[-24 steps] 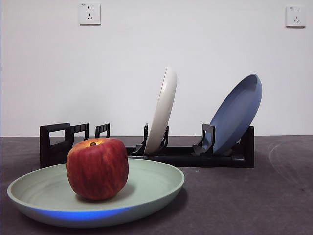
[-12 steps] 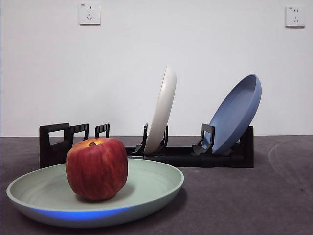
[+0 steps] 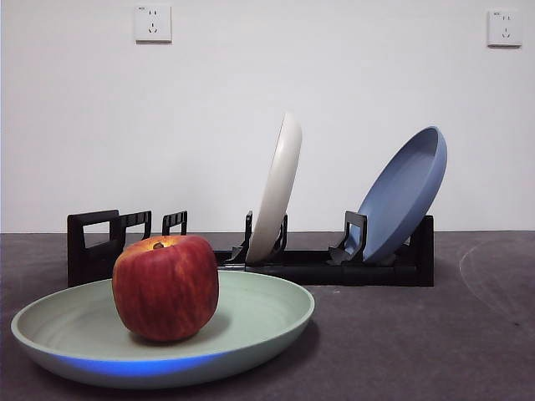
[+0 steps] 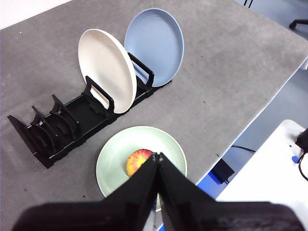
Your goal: Take the green plate from the plate rack,put the plate on the table,take the apple from the table,put the apple in the plate
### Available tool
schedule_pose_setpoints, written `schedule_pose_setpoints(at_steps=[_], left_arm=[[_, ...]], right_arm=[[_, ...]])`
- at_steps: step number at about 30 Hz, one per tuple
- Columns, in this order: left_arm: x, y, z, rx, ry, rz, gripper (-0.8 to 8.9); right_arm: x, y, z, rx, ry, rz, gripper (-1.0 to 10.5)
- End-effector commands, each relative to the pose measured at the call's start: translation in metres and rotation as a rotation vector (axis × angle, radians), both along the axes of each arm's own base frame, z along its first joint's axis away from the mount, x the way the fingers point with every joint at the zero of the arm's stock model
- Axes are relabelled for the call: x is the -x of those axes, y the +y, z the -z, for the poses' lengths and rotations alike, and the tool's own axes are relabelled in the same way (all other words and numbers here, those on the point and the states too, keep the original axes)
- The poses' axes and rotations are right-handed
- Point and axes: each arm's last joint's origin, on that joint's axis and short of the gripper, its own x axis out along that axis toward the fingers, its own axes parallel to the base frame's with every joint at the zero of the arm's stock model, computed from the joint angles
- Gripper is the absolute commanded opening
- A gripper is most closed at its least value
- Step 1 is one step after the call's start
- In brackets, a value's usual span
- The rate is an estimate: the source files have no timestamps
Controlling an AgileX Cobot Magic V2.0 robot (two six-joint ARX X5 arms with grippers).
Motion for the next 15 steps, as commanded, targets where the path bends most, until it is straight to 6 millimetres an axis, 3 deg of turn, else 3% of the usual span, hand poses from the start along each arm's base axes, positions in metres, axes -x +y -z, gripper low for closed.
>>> schedule_pose_setpoints(at_steps=[1, 15], left_arm=[[0.0011, 0.0014, -0.0008, 0.005, -0.006, 0.005, -0.08], [0.0003, 0.0002, -0.0006, 0.001, -0.006, 0.004, -0.04]], right_arm=[[0.0001, -0.0003, 0.0036, 0.026, 0.019, 0.009, -0.1], [-0.0029, -0.0020, 0.0034, 0.067, -0.041, 0.105, 0.0]])
